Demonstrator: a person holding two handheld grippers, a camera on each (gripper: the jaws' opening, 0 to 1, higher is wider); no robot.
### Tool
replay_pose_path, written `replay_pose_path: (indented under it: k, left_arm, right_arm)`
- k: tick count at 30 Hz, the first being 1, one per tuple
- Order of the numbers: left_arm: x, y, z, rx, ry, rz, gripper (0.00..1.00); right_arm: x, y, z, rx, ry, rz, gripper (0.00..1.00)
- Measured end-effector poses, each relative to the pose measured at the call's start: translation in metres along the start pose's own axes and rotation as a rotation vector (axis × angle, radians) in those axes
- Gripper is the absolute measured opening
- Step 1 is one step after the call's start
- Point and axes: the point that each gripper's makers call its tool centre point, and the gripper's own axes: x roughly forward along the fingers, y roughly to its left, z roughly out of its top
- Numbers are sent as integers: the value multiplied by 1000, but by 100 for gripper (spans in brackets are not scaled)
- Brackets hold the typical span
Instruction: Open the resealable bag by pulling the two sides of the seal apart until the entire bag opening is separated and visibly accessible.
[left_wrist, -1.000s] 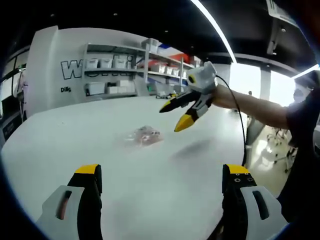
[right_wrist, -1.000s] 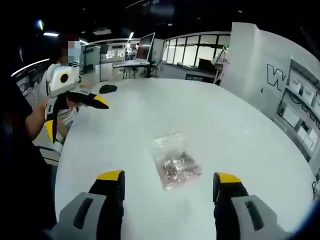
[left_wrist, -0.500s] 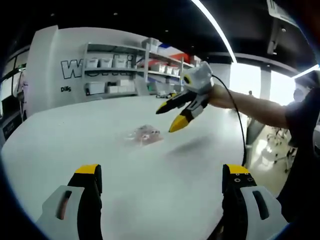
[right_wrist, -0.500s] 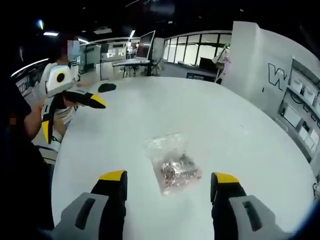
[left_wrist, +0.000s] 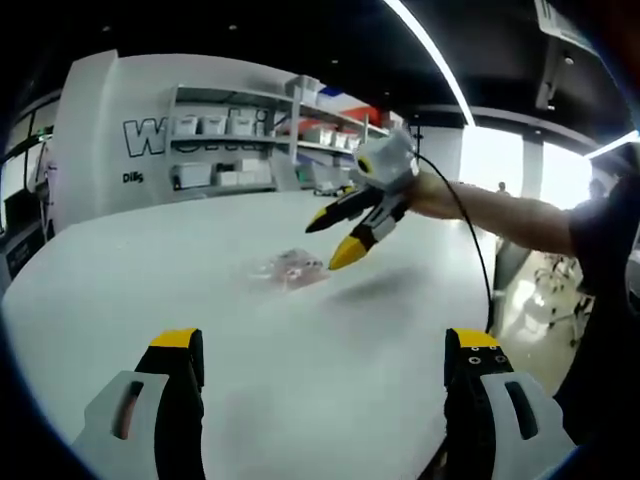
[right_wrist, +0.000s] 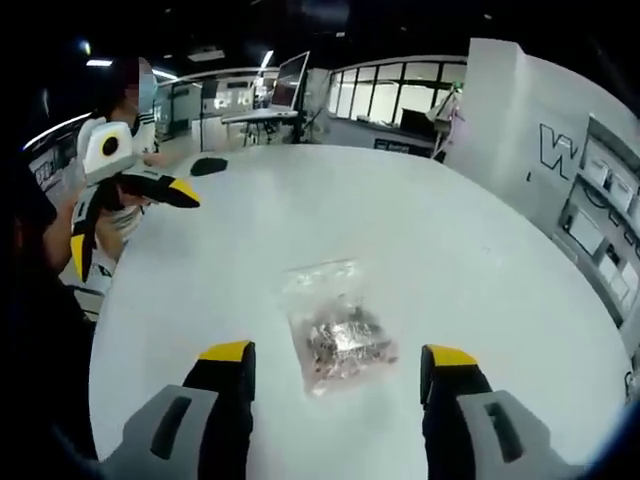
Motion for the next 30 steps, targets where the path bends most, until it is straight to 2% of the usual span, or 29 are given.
replay_pose_path:
  k: [30]
  left_arm:
    - [-1,2,-2,-4,3,4,99]
  right_arm:
    - [20,0,8,-48,35,19,64]
